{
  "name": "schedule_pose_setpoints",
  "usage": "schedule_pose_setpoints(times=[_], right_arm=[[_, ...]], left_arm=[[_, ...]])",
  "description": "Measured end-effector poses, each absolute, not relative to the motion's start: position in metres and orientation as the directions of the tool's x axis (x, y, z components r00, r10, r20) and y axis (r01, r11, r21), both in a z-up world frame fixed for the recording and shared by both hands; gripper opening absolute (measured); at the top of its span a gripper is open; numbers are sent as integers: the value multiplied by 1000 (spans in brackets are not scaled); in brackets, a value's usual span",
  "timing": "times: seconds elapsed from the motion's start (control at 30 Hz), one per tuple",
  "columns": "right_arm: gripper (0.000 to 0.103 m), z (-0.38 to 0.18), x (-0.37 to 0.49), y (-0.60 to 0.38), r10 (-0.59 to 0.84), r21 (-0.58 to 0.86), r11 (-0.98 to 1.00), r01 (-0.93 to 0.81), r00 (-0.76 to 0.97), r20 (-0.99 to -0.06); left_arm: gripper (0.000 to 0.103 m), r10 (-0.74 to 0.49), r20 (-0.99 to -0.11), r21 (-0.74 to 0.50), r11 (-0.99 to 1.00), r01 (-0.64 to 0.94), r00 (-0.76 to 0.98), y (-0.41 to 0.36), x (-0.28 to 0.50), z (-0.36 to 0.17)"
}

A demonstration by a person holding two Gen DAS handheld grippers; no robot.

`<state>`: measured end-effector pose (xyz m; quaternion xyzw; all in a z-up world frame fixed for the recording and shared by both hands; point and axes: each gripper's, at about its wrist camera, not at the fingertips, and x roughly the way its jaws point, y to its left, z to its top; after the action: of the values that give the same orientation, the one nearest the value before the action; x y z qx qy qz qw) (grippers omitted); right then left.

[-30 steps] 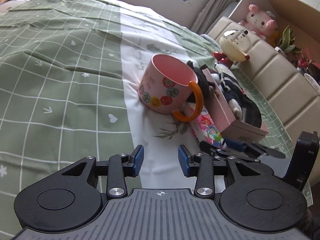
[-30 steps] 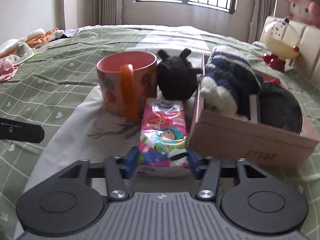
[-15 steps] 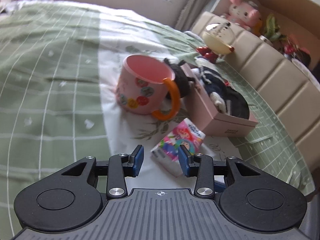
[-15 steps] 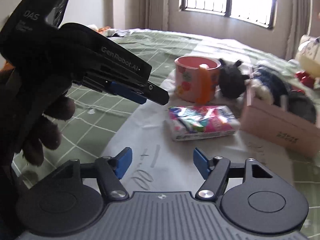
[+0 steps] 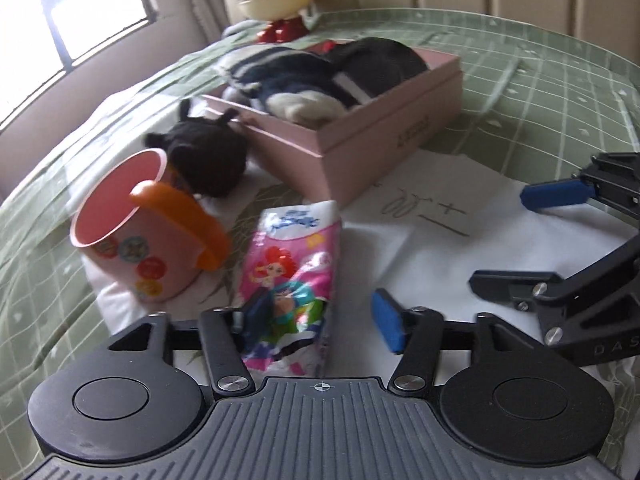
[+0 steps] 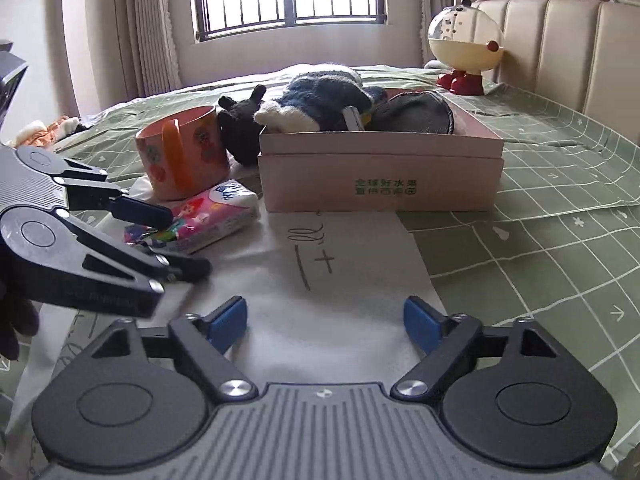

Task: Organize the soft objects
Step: 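Reach and grasp the Kleenex tissue pack with the left tool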

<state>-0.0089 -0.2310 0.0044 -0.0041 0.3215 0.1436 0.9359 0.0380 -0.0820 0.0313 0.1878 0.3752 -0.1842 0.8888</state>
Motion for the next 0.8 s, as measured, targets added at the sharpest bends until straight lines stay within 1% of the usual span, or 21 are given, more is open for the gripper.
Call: schedule_pose_setpoints(times=[0.03,0.1,0.17,0.2,0.27,0.37,0.47,0.6,0.7,0.8], right_arm=[[89,3,-11,-231,271,85,957,-277,750,-604],[91,1,-12,-230,266,75,957,-280,751,-605],[92,1,-13,-228,269,71,956,-285,751,-603],[92,1,-14,-228,271,72,955,-286,752,-601],[95,0,-12,-229,278,79,954,-291,749,-602],[99,-1,-10,-228,293,86,948,-306,737,-609],[101,-1,-9,-226,294,80,946,-313,731,-616],[102,-2,-8,-225,296,78,945,-319,725,-622],[103,-3,-8,-224,296,76,944,-321,722,-625],[103,-3,-8,-223,294,71,944,-323,721,-627]], left_arm=[[79,-211,-742,171,858,484,637,-81,40,32],[79,-210,-731,173,863,475,649,-78,42,34],[74,-156,-706,219,879,423,691,-75,43,35],[74,-132,-706,231,886,402,696,-74,46,34],[74,-118,-743,198,902,384,659,-69,56,29],[75,-176,-771,76,929,362,612,-56,70,27],[77,-221,-780,-30,948,318,585,-44,82,25],[77,-236,-771,-48,948,316,591,-43,84,22],[77,-265,-766,-53,934,353,585,-44,78,23],[75,-272,-757,-44,928,369,594,-45,70,23]])
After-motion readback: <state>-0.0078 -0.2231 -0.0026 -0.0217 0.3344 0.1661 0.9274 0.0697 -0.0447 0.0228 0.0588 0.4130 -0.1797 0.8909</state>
